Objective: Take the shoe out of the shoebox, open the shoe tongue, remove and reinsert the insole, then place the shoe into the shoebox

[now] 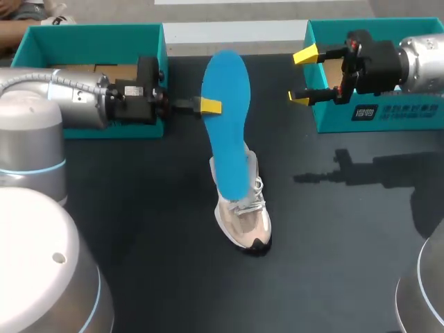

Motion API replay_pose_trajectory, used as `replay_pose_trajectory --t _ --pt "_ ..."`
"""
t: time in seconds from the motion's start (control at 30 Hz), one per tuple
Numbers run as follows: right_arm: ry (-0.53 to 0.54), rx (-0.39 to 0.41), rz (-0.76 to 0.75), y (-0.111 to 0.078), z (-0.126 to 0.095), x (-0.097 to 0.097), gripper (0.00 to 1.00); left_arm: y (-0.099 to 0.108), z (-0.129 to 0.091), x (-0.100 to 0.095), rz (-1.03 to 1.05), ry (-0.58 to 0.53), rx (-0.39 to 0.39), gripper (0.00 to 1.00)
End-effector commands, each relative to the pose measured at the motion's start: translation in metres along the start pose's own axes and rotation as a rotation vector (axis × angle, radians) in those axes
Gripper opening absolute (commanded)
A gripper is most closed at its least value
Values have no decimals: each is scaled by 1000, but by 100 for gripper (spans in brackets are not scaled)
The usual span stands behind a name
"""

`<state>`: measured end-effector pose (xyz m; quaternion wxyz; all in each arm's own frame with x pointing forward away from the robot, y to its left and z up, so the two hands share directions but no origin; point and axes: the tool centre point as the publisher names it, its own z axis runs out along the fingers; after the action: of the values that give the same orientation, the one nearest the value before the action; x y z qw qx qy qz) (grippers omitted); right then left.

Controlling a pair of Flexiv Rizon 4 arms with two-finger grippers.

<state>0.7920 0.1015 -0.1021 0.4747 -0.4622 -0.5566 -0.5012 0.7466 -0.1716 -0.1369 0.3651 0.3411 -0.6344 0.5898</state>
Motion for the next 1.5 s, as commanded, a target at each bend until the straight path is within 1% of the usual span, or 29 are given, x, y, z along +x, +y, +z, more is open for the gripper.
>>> replay_pose_trajectory --t 0.03,0.17,0.3,0.4,0.5,0.7,0.8,0.83,0.87,0.9,0.97,1.03,1.1,1.17,1.27,1.33,1.4,1.5 --pt "-3 -1 1 -1 0 0 100 1 3 -7 -555 149 -19 0" --pt "-3 -1 1 -1 0 0 100 3 3 -8 -602 174 -1 0" --pt "-3 -1 1 -1 0 0 100 3 0 -10 -639 201 0 0" --pt "-3 -1 1 -1 0 0 100 1 0 -14 -659 256 -5 0" --pt "-3 -1 1 -1 0 0 100 1 1 -19 -623 279 -6 0" --pt "-3 -1 1 -1 0 0 100 3 6 -30 -577 271 -8 0" --pt "-3 -1 1 -1 0 0 100 4 6 -37 -537 233 -6 0" --pt "-37 15 4 0 3 3 100 4 6 -39 -542 228 -6 0" --pt "-61 5 -2 -2 5 4 100 3 6 -40 -552 237 1 0" --pt "-113 12 0 -3 9 6 100 2 5 -41 -552 237 2 0" --pt "-176 -27 -5 -8 15 8 100 2 4 -45 -550 224 11 0" --pt "-233 -42 -13 -12 21 11 100 2 4 -48 -548 212 14 0" --pt "-336 -33 3 -16 28 15 100 2 5 -50 -544 201 12 0" --pt "-395 -24 -1 -18 36 21 100 3 6 -49 -546 194 4 0" --pt "-526 -21 22 -23 43 27 100 2 6 -47 -541 169 -1 0" --pt "-595 -26 25 -26 48 31 100 0 5 -45 -533 164 2 0" --pt "-689 -32 33 -28 51 36 100 -2 4 -44 -527 162 6 0" --pt "-784 -42 41 -29 55 44 100 -5 2 -42 -517 162 9 0"
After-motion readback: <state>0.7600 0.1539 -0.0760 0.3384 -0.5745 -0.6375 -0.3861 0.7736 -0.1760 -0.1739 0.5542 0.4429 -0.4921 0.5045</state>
